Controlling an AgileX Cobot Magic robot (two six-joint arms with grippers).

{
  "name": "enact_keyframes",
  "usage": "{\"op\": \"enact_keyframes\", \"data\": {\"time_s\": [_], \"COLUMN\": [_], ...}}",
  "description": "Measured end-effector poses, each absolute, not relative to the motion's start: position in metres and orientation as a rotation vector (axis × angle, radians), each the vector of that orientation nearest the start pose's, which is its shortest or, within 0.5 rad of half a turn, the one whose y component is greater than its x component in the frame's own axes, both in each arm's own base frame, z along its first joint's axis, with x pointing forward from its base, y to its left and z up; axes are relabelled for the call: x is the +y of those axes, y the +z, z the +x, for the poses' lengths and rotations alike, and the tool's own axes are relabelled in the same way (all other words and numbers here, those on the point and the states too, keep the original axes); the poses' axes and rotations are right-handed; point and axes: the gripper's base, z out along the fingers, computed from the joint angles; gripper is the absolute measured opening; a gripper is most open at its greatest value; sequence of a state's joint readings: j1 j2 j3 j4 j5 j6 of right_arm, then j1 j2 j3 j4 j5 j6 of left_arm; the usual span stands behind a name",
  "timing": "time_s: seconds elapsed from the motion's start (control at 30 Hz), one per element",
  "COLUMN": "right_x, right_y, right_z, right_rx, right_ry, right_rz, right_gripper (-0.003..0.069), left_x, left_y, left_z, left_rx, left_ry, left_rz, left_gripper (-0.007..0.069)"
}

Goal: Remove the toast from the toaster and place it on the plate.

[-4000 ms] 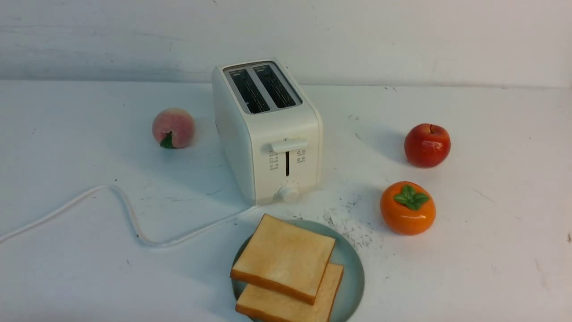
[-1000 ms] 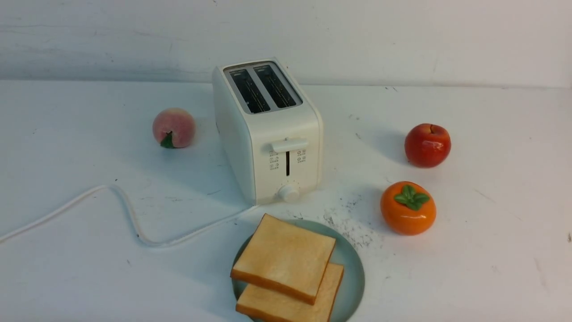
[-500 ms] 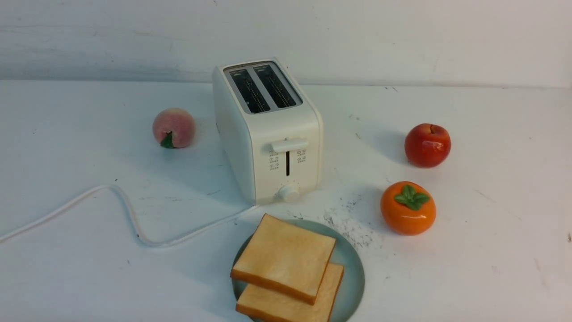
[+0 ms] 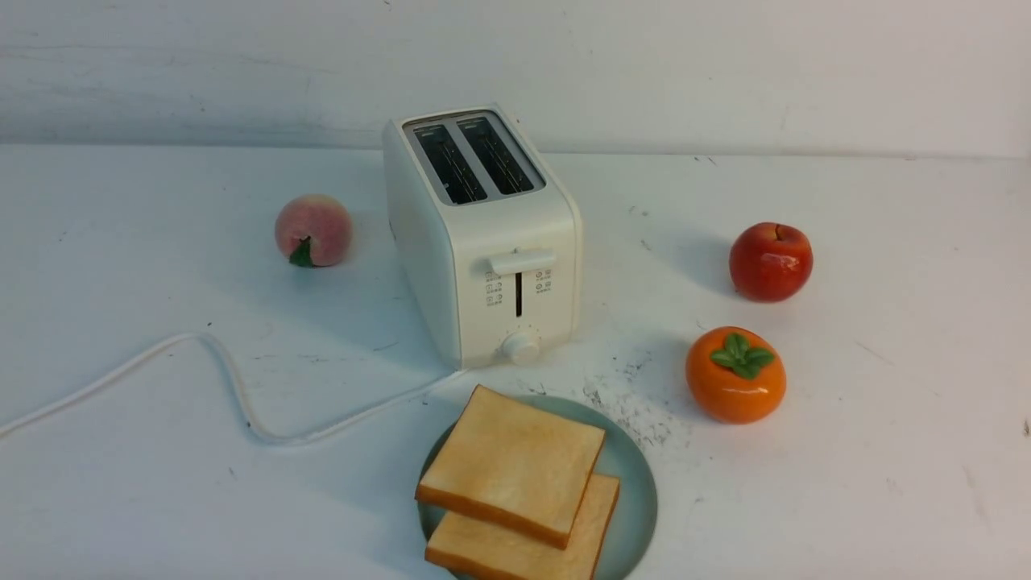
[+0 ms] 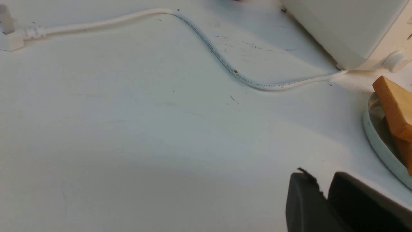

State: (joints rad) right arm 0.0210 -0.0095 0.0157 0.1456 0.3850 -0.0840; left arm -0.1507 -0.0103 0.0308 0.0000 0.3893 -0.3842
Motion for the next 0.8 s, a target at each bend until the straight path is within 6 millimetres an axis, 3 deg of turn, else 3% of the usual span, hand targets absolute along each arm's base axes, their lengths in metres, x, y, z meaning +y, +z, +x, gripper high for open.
{"op": "enact_keyframes", "data": {"time_s": [0.8], "right_x": [0.0061], "right_y": [0.1742], "right_z": [0.052], "right_rx": [1.872], "right_ry": [0.101], "right_rz": [-0.01], "right_gripper": [0.024], "left_x": [-0.0078], "left_y": [0.1683], "left_z": [0.0516], "left_rx": [1.898], "left_ry": [-0.363], "left_rz": [-0.222], "left_gripper": [0.0142]}}
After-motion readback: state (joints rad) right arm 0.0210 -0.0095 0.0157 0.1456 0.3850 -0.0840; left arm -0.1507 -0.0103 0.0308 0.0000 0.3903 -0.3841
